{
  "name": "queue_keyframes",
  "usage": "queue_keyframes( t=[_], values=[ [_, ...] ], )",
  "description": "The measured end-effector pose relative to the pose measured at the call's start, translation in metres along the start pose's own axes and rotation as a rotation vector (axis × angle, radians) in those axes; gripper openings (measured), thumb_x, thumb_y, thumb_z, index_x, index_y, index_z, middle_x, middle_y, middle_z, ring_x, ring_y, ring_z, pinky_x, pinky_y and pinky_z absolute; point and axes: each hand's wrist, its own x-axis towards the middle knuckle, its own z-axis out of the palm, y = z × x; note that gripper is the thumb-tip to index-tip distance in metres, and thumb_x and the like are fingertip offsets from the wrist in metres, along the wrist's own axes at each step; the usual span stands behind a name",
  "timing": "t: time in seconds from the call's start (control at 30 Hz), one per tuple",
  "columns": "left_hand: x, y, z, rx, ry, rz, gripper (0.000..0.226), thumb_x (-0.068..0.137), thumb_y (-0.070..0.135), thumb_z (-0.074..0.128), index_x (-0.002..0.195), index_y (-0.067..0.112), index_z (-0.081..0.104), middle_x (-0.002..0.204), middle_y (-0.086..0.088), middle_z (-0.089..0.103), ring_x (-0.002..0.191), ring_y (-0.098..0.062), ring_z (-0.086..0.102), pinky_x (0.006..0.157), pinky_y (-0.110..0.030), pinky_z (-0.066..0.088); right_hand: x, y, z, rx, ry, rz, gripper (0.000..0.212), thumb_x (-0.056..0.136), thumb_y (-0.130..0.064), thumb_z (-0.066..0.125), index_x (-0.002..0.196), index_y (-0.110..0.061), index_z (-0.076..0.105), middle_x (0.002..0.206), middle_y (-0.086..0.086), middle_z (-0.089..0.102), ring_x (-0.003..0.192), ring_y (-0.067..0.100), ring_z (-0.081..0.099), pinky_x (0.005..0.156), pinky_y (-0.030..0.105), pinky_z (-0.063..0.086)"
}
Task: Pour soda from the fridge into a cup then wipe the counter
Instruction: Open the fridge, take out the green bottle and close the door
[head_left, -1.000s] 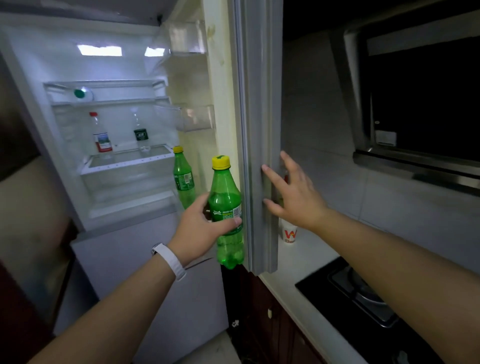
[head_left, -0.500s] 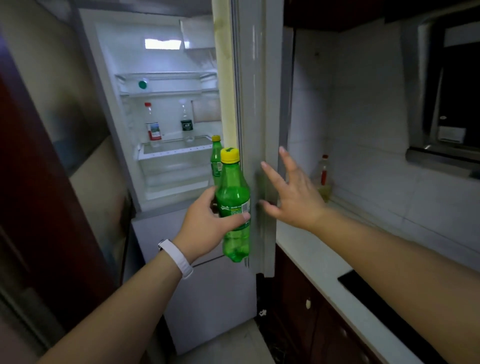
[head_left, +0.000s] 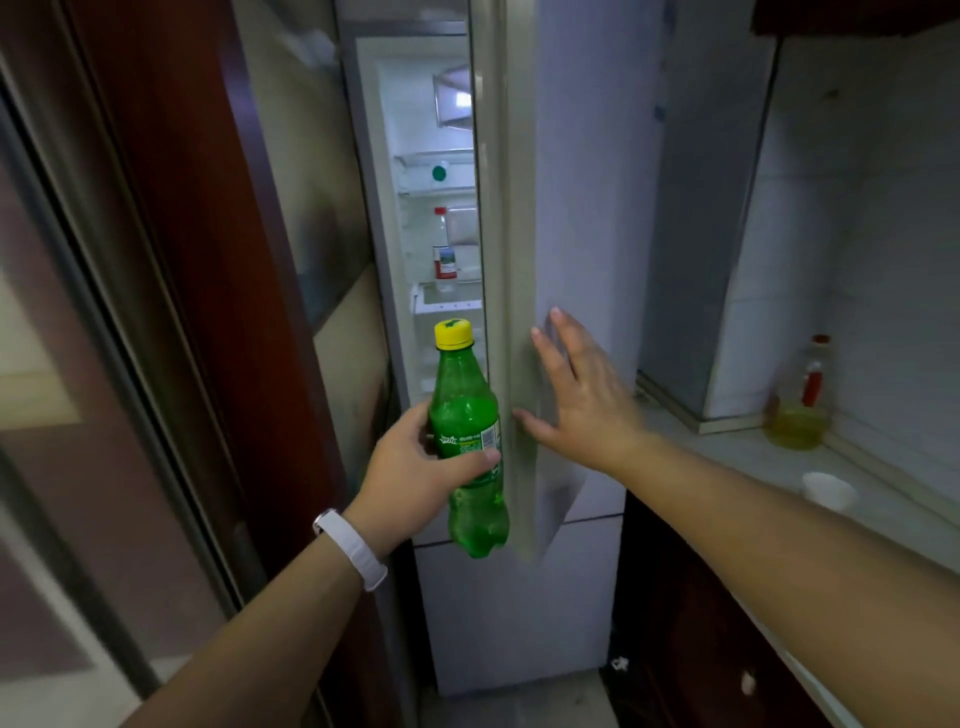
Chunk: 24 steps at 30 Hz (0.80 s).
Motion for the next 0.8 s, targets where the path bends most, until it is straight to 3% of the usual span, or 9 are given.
queue_keyframes(
  t=[0.13,0.27,0.5,0.63,0.8],
  values=[
    [0.01,-0.007,-0.014,-0.006,0.043,-0.028,0.055,0.062,0.004,0.088,0.111,0.011,0.065,0.101,-0.005,0.074,0.095,-0.018,0.07,0.075,-0.023,0.054,0.021,-0.01,0.034,0.076,-0.023,0.048,0.094,0.079,-0.054,0.062,0.151,-0.018,0.013,0.158,0.011,0.006,0.144,0.035,0.017,0.114,0.045,0.02],
    [0.024,-0.011,-0.025,0.03,0.097,-0.03,0.056,0.062,0.003,0.088,0.112,0.01,0.064,0.1,-0.004,0.075,0.094,-0.015,0.071,0.075,-0.022,0.054,0.042,-0.015,0.067,0.101,-0.015,0.007,0.088,0.082,-0.061,0.048,0.151,-0.019,0.015,0.157,0.013,0.009,0.143,0.038,0.02,0.115,0.051,0.023],
    [0.052,-0.02,-0.033,0.063,0.207,-0.055,0.051,0.067,-0.008,0.082,0.112,0.008,0.063,0.095,-0.001,0.076,0.09,-0.012,0.072,0.072,-0.021,0.055,0.071,-0.01,0.116,0.084,0.031,-0.11,0.077,0.086,-0.06,0.045,0.148,-0.019,0.026,0.154,0.014,0.018,0.142,0.035,0.022,0.116,0.054,0.019],
    [0.069,-0.029,-0.029,0.077,0.268,-0.073,0.05,0.067,-0.008,0.082,0.109,0.011,0.063,0.091,0.002,0.076,0.085,-0.01,0.072,0.069,-0.021,0.055,0.083,0.006,0.135,0.073,-0.106,-0.164,0.075,0.088,-0.06,0.038,0.15,-0.022,0.021,0.157,0.015,0.021,0.143,0.032,0.015,0.116,0.048,0.005],
    [0.092,-0.045,-0.025,0.105,0.313,-0.09,0.054,0.066,-0.003,0.085,0.114,0.009,0.064,0.102,-0.004,0.075,0.093,-0.017,0.072,0.075,-0.026,0.057,0.096,0.034,0.159,0.04,-0.233,-0.151,0.076,0.084,-0.056,0.041,0.15,-0.023,0.025,0.158,0.014,0.022,0.143,0.031,0.012,0.115,0.048,0.006]
  ],
)
